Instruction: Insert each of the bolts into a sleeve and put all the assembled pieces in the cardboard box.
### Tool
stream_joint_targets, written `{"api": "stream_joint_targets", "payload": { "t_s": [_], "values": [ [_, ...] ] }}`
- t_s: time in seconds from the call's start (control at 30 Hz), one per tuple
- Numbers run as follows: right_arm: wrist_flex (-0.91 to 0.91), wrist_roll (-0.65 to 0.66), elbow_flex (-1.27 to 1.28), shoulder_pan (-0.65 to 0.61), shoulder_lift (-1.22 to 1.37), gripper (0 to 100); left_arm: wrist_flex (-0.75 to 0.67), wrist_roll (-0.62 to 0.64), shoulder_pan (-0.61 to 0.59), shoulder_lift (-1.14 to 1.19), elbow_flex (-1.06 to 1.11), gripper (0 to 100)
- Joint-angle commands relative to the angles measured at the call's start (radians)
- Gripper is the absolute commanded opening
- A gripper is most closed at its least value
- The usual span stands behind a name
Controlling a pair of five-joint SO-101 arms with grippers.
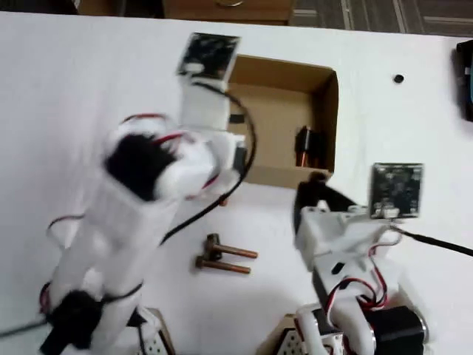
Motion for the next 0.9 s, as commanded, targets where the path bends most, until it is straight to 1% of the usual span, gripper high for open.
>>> {"api": "stream_joint_targets", "payload": {
  "t_s": [0.0,0.1,0.3,0.4,0.47,0.57,0.67,0.87],
  "values": [
    [-0.022,-0.003,-0.005,-0.140,-0.008,1.9,0.014,-0.002,-0.008,-0.169,0.024,2],
    [-0.019,-0.003,-0.002,-0.220,-0.002,1.9,0.011,0.002,-0.051,-0.284,0.048,2],
    [-0.022,0.003,0.100,-0.384,-0.007,1.9,0.012,-0.006,-0.212,-0.506,0.174,2],
    [-0.048,0.003,0.155,-0.463,-0.007,1.9,0.009,-0.006,-0.244,-0.637,0.280,2],
    [-0.094,0.003,0.187,-0.492,-0.007,1.9,-0.005,-0.006,-0.252,-0.717,0.358,2],
    [-0.180,0.003,0.245,-0.532,-0.007,1.9,-0.068,-0.008,-0.282,-0.822,0.484,2],
    [-0.260,0.005,0.308,-0.602,-0.007,1.9,-0.160,-0.008,-0.305,-0.907,0.621,2],
    [-0.377,0.005,0.381,-0.670,-0.005,1.9,-0.319,-0.006,-0.299,-0.942,0.832,2]
  ]
}}
